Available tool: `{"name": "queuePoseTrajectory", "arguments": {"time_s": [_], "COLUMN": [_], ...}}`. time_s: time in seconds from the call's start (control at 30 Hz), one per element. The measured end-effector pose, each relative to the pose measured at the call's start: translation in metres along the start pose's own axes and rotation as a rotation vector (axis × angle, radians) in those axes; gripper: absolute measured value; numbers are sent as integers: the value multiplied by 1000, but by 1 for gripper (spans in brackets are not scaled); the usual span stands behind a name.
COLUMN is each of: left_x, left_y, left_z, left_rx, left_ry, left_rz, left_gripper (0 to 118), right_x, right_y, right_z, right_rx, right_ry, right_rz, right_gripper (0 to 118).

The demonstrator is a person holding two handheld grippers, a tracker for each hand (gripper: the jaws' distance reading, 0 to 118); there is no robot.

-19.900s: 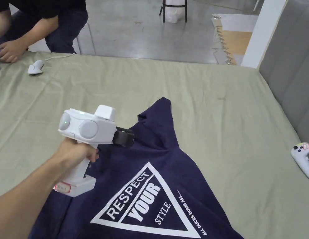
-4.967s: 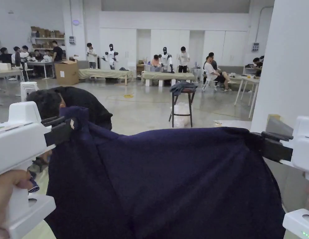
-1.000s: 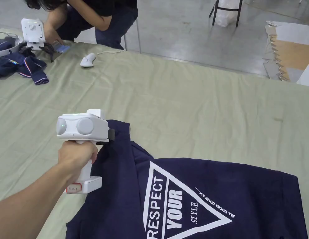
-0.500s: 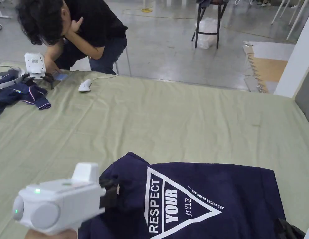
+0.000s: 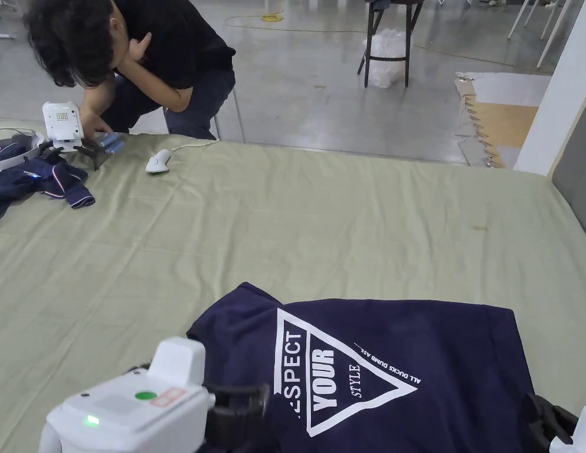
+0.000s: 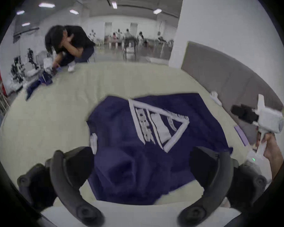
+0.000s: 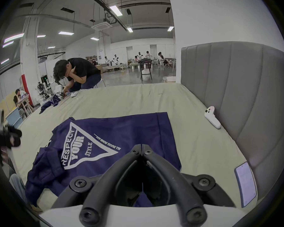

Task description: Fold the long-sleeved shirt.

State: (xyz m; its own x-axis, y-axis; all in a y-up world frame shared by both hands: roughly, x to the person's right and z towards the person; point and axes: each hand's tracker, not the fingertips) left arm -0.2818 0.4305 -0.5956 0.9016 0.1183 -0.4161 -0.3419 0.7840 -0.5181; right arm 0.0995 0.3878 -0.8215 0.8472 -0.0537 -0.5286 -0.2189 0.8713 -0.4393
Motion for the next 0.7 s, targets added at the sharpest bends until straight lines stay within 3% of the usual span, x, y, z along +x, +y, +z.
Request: {"name": "queuePoseTrajectory", "arguments": {"time_s": [0.07, 0.1, 0.17, 0.2, 0.23, 0.3, 0.33, 0.37, 0.5, 0.53, 0.63, 0.7], "left_x": [-8, -13, -17, -18, -22, -29, -23, -26, -58, -61, -54, -61], "left_y": [13, 19, 32, 39, 44, 57, 66, 74, 98, 103, 105, 107], "left_z": [-25, -34, -52, -63, -76, -106, -114, -131, -200, -211, -238, -260], "left_rx": [-7, -8, 13, 13, 14, -11, -2, -37, -136, -140, -212, -228], "left_ry": [25, 18, 31, 47, 58, 86, 100, 70, 51, 75, 76, 45], "left_rz": [5, 20, 14, 6, 1, -8, -12, -34, -2, -15, -49, -43], "left_gripper": [107, 96, 91, 80, 55, 28, 7, 5, 5, 20, 96, 100], "right_x": [-1, -2, -3, -5, -6, -8, -9, -10, -12, -12, -11, -10], "right_y": [3, 5, 6, 6, 7, 8, 8, 8, 9, 9, 7, 5], "right_z": [-6, -9, -17, -20, -23, -30, -34, -37, -50, -53, -63, -69], "right_rx": [8, 9, 8, 8, 8, 2, 0, -2, -15, -17, -25, -33], "right_ry": [-3, -1, 7, 8, 8, 14, 17, 22, 31, 31, 36, 42], "right_rz": [8, 9, 15, 22, 29, 38, 38, 40, 55, 54, 56, 52], "right_gripper": [0, 0, 0, 0, 0, 0, 0, 0, 0, 0, 0, 0]}}
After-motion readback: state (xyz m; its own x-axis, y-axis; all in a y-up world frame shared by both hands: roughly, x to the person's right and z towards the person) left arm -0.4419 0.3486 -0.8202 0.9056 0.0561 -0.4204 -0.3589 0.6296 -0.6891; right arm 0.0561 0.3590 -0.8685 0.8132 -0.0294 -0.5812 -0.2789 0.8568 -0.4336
